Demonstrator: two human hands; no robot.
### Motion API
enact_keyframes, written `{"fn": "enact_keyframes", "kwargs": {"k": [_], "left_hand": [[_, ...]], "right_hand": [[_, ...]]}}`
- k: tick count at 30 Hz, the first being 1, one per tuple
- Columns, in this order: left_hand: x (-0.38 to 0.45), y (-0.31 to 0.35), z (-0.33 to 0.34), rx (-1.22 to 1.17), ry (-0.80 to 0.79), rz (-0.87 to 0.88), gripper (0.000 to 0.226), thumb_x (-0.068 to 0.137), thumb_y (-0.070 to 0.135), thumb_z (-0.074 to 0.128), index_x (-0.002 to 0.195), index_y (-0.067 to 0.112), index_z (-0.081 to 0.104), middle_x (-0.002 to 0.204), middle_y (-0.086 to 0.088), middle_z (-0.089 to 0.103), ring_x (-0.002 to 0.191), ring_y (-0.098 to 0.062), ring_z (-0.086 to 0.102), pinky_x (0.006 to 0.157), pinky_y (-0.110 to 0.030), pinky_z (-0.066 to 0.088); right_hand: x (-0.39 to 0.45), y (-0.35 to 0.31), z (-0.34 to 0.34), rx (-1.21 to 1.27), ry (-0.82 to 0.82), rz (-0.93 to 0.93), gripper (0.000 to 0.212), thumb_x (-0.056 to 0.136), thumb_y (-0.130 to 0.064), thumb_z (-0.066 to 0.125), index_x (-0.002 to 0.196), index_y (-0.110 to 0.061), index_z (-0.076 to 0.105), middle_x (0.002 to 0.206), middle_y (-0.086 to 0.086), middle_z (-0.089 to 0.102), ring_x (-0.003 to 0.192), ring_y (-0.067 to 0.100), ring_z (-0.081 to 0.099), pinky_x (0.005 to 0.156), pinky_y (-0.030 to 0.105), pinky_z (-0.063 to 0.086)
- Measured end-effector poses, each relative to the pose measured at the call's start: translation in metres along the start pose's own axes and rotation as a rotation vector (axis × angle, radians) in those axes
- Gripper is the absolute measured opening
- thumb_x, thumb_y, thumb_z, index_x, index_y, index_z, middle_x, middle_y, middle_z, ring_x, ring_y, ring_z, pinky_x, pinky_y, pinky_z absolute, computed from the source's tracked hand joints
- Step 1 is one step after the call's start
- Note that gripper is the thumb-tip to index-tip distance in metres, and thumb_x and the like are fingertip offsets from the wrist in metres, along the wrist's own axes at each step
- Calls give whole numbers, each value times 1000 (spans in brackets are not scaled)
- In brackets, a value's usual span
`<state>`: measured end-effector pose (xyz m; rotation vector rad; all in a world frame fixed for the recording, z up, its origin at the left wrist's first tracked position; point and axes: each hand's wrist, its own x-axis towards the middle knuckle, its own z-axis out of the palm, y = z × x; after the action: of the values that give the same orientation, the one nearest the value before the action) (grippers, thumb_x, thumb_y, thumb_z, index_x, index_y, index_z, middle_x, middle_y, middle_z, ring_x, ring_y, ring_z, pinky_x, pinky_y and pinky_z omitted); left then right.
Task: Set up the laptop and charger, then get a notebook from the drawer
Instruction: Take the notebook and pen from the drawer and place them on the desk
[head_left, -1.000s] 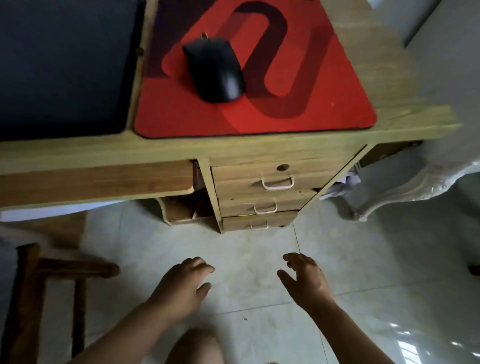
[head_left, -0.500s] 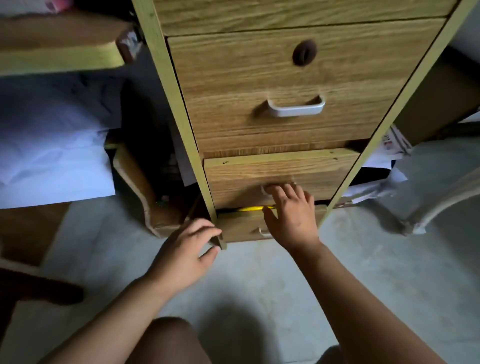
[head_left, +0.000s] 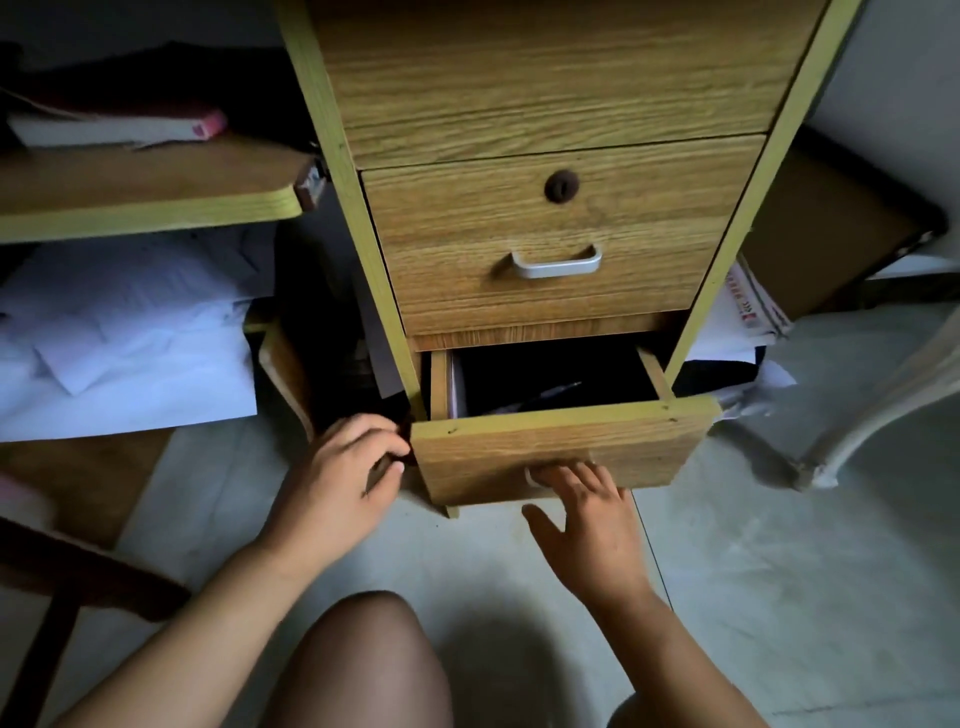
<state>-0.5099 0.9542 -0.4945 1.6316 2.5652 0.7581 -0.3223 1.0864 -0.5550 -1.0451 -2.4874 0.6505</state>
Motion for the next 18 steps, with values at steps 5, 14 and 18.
{"fn": "enact_keyframes", "kwargs": {"k": [5,14,18], "left_hand": [[-6,12,-15,-55,74,-20,25,81,3,62,101,17,65,106,9,60,71,-1,48,61,-3,35],[-18,33,-7,-110,-120,142,46,74,-19,48,95,15,71,91,1,68,81,-17,63,69,-32,51],[-17,32,-9,-135,-158,115,48,77,-17,45,95,19,72,89,7,65,80,-15,61,72,-37,53]], "right_hand": [[-27,-2,-19,81,-47,13,17,75,-33,68,90,-25,69,96,-8,70,99,19,60,80,38,48],[-53,1,-80,167,247,-149,19,79,-43,56,82,-25,62,81,-6,63,79,18,58,66,33,47],[-38,1,-87,-66,130,-168,42,79,-47,55,110,-19,61,109,0,64,105,22,55,93,38,40]]}}
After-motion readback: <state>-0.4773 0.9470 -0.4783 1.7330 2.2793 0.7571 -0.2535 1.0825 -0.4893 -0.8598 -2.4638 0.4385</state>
